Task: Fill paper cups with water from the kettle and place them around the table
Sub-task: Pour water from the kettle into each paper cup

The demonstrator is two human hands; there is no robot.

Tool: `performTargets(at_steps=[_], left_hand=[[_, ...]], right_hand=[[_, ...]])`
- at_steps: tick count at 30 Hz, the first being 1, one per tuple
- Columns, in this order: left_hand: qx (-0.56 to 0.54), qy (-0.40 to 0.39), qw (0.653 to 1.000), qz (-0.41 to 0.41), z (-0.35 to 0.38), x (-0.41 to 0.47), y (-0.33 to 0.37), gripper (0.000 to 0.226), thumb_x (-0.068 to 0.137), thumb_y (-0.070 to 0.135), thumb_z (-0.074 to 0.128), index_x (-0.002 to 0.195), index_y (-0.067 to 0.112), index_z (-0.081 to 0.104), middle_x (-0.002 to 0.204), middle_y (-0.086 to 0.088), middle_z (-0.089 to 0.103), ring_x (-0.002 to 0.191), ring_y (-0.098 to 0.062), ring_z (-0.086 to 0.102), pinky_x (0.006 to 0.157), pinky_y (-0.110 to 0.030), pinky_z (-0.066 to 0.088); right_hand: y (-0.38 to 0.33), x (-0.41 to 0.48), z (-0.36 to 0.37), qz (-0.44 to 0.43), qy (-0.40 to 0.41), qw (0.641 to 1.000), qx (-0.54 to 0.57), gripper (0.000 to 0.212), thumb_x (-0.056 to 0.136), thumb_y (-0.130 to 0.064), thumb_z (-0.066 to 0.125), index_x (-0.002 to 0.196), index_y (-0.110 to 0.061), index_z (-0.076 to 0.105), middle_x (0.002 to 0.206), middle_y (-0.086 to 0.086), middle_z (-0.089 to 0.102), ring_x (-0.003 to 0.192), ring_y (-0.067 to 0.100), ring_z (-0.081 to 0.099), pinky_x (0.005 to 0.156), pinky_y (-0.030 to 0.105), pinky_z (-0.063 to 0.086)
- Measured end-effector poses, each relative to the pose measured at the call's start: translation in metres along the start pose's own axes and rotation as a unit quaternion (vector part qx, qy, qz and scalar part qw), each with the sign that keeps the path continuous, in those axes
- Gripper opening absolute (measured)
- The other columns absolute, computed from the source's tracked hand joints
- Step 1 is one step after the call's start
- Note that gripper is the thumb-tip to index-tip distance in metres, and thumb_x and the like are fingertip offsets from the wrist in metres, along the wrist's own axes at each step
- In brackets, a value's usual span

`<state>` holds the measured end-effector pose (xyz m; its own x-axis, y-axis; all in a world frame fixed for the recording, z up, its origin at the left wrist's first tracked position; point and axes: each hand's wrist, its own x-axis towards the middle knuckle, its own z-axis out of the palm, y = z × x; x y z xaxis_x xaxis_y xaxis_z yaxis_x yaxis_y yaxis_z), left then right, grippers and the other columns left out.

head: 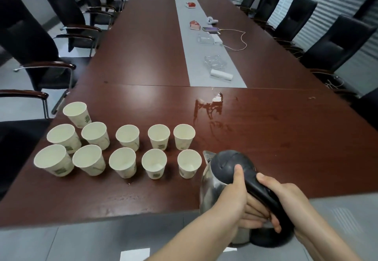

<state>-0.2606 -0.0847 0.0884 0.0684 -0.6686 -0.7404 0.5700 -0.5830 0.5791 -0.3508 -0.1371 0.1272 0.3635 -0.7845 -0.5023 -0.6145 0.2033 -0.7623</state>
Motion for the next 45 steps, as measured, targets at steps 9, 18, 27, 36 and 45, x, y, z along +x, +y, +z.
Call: performTargets(at_steps=[9,18,27,36,45], left_hand=[[-0.014,0.012,1.000,-0.002,-0.011,-0.009,-0.009,0.097,0.086,0.076,0.017,0.059,-0.003,0.065,0.054,-0.014,0.064,0.057,-0.021,0.066,0.062,-0.027,0.057],[-0.034,0.017,0.999,0.007,-0.011,-0.005,-0.004,0.102,0.085,0.077,0.015,0.045,-0.002,0.064,0.050,-0.015,0.063,0.048,-0.020,0.065,0.054,-0.025,0.056],[-0.051,0.017,0.999,-0.010,-0.013,-0.003,0.009,0.102,0.087,0.075,0.015,0.045,-0.005,0.063,0.050,-0.017,0.062,0.046,-0.022,0.063,0.052,-0.026,0.055],[-0.081,-0.014,0.996,-0.016,-0.015,-0.001,0.018,0.101,0.087,0.074,0.012,0.056,-0.007,0.064,0.055,-0.016,0.064,0.053,-0.023,0.064,0.058,-0.026,0.056],[-0.116,-0.020,0.993,-0.020,-0.015,0.005,0.022,0.103,0.086,0.076,0.015,0.047,-0.006,0.064,0.054,-0.017,0.064,0.048,-0.023,0.064,0.053,-0.026,0.056]], right_hand=[[0.003,-0.006,0.011,0.005,-0.001,1.000,-0.002,0.067,0.086,-0.040,0.061,0.029,-0.005,0.047,0.030,0.015,0.041,0.026,0.024,0.040,0.046,0.030,0.036],[-0.007,0.000,0.009,0.021,-0.010,0.999,-0.027,0.059,0.085,-0.042,0.063,0.046,0.002,0.053,0.035,0.017,0.044,0.026,0.023,0.042,0.038,0.022,0.037],[-0.021,0.006,0.007,0.027,-0.022,0.997,-0.067,0.061,0.087,-0.045,0.059,0.048,0.002,0.054,0.036,0.018,0.046,0.027,0.023,0.042,0.035,0.020,0.036],[-0.036,0.014,0.006,0.030,-0.030,0.991,-0.124,0.064,0.087,-0.048,0.056,0.045,0.000,0.054,0.037,0.019,0.048,0.029,0.024,0.043,0.042,0.023,0.039],[-0.046,0.019,0.006,0.030,-0.027,0.984,-0.174,0.063,0.089,-0.048,0.054,0.049,0.001,0.054,0.038,0.019,0.049,0.030,0.024,0.046,0.045,0.025,0.041]])
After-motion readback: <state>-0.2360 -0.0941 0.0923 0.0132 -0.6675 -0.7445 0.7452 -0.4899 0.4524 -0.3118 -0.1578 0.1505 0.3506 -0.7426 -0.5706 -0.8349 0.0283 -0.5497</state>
